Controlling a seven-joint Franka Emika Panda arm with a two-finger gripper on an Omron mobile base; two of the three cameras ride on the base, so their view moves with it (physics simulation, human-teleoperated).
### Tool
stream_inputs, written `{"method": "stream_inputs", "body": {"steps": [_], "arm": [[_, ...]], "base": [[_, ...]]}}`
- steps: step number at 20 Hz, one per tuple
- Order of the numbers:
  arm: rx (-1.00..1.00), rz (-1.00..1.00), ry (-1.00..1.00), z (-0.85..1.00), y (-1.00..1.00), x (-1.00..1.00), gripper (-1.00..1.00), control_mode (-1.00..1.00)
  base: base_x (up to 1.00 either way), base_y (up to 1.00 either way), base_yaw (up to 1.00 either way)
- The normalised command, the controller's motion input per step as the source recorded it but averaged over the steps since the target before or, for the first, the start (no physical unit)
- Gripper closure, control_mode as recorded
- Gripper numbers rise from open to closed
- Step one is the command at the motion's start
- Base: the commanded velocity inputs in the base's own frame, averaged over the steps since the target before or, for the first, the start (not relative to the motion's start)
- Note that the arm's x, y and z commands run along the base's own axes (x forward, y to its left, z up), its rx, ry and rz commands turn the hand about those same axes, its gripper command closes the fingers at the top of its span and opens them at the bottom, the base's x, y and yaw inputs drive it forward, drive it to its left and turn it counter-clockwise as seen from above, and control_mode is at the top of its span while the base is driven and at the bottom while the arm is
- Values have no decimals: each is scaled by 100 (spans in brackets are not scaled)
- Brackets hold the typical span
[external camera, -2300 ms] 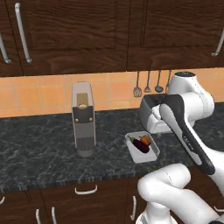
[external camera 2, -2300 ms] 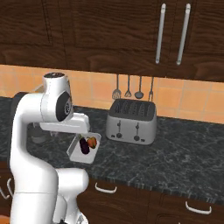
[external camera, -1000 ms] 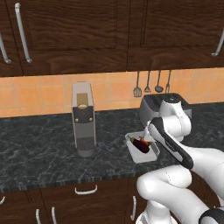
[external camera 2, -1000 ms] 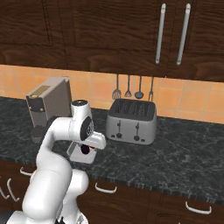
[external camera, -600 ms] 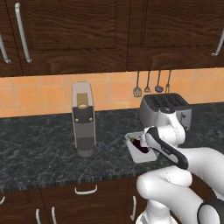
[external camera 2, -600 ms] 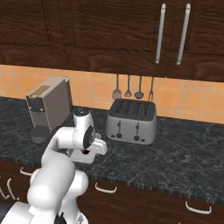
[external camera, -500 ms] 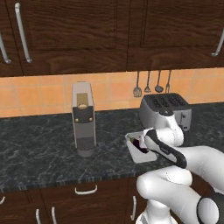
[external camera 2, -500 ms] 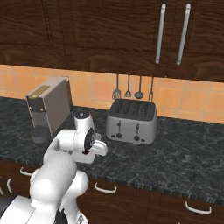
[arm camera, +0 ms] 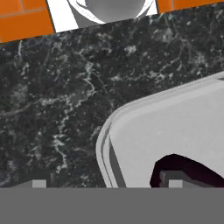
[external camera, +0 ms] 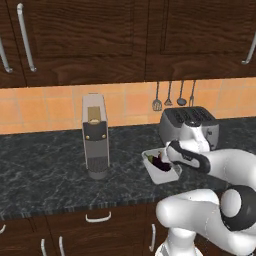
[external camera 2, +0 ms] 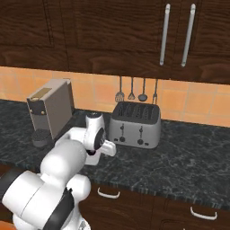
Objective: Take the meat container that has the steak and place it on the second highest rack of the freezer. Then take the vegetable container that has the eggplant and bell pepper and place it on the highest rack of the freezer.
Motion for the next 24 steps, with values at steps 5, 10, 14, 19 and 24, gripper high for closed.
{"method": "stream_inputs", "body": {"steps": [5, 10, 14, 19, 24], "arm": [[0, 0, -2, 0, 3, -66, -100, -100], [0, 0, -3, -13, 11, -24, -100, -100], [0, -1, 0, -47, -5, 1, -100, -100], [0, -4, 0, -22, -25, 0, -100, -100], [0, -7, 0, 1, 15, 25, -100, -100]], "base": [[0, 0, 0], [0, 0, 0], [0, 0, 0], [0, 0, 0], [0, 0, 0]]}}
